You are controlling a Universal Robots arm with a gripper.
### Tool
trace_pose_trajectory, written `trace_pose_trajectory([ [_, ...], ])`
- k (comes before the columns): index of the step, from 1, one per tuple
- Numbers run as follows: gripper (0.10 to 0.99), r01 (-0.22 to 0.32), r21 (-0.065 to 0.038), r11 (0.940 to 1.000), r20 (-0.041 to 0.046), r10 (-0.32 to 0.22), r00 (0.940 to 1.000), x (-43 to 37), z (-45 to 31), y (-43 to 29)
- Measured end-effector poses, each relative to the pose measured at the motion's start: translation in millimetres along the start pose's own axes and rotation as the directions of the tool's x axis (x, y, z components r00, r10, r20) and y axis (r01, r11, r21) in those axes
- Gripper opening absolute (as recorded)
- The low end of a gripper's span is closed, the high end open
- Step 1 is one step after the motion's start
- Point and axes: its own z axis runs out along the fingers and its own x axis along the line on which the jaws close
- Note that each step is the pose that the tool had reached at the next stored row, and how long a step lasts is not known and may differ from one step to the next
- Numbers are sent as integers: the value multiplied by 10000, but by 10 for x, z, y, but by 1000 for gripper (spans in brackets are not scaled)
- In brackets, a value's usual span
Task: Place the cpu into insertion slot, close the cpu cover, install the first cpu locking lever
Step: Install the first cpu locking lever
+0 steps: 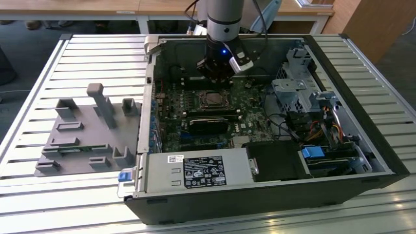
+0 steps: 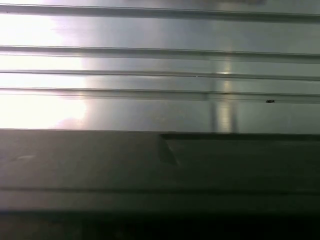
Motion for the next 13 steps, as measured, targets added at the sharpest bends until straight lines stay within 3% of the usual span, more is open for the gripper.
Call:
trace_pose_trajectory([
  [8,106,4,199,9998,2,-4,10000,0,16,0],
  [13,106,5,220,9998,-9,-4,10000,3,45,-3],
])
